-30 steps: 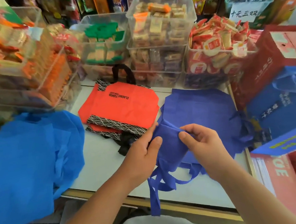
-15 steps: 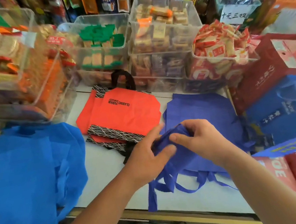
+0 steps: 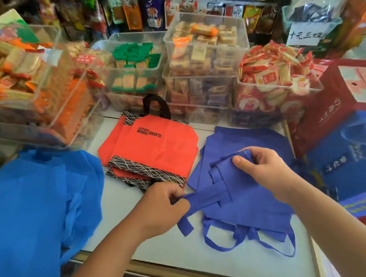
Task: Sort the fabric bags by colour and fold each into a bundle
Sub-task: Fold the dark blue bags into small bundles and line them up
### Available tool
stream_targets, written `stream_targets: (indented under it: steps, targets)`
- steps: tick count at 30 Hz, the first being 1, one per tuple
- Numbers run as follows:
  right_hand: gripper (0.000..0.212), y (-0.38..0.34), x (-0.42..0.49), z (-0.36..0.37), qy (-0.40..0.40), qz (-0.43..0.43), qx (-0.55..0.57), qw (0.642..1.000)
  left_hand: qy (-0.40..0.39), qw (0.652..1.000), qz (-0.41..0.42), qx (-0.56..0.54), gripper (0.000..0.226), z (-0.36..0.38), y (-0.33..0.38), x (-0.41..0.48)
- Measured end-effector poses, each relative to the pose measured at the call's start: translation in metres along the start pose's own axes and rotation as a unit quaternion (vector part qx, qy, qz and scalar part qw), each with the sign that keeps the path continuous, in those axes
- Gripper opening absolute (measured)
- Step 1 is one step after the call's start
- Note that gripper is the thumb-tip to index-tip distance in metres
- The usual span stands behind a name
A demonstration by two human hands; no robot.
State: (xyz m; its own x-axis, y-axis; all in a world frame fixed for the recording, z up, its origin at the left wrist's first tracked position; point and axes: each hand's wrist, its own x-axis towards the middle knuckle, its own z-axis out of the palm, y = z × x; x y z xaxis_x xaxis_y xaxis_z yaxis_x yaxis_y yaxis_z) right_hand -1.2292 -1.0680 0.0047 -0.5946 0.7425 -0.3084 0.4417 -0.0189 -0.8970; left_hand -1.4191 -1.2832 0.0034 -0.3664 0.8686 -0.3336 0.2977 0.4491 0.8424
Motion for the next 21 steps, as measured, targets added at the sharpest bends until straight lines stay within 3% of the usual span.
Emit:
stream_targets:
  steps: [7, 12, 13, 16, 18, 21]
  targets:
    - [0.014, 0.029, -0.010, -0.023, 0.059, 0.012, -0.014, 0.998, -0.030, 0.996, -0.009, -0.084, 0.046, 0.013, 0.005, -0.012]
    - [0.013, 0.038, -0.020, -0.021, 0.067, 0.009, -0.034, 0.997, 0.006, 0.962, -0.007, -0.273, 0.033, 0.019, 0.015, -0.019]
    - [0.013, 0.040, -0.022, -0.019, 0.070, 0.007, -0.036, 0.997, 0.024, 0.964, -0.005, -0.263, 0.027, 0.021, 0.015, -0.018]
    - [0.013, 0.036, -0.027, -0.018, 0.086, 0.004, -0.026, 0.996, 0.035, 0.996, 0.002, -0.087, 0.003, 0.016, 0.000, -0.016]
    - [0.012, 0.031, -0.030, -0.019, 0.082, -0.005, -0.027, 0.996, -0.024, 0.999, -0.034, -0.007, 0.020, 0.009, -0.011, -0.017]
    - [0.008, 0.019, -0.033, -0.014, 0.076, -0.034, -0.040, 0.996, -0.055, 0.998, -0.037, 0.001, 0.062, 0.007, -0.004, -0.018]
